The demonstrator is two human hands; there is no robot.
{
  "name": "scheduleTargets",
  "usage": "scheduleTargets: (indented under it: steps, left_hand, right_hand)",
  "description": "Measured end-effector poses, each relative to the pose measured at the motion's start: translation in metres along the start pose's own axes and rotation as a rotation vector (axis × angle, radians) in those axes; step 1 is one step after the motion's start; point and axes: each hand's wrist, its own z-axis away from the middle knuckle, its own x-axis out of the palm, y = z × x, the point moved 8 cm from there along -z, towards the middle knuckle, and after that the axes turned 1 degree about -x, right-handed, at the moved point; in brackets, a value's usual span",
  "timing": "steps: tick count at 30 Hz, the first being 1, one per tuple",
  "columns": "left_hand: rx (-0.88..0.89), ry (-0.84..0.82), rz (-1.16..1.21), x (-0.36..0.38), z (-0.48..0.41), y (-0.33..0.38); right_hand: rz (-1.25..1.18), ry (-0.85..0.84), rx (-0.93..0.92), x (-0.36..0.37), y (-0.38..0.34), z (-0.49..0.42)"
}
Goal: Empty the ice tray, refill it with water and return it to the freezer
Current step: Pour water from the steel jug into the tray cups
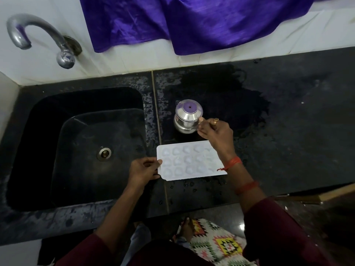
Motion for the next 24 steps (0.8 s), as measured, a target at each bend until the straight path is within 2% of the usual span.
scheduleTargets:
  steps: [12,24]
  left_hand:
    - [0.015,0.034,-0.037,0.008,-0.037,0.029]
    - [0.032,0.069,-0.013,0.000,-0.059,0.036]
  right_hand:
    - [-0.027,0.096,-0.057,-0.067,-0.028,0.013]
    - [0.196,0.145,0.015,-0.109,-0.021,0.046]
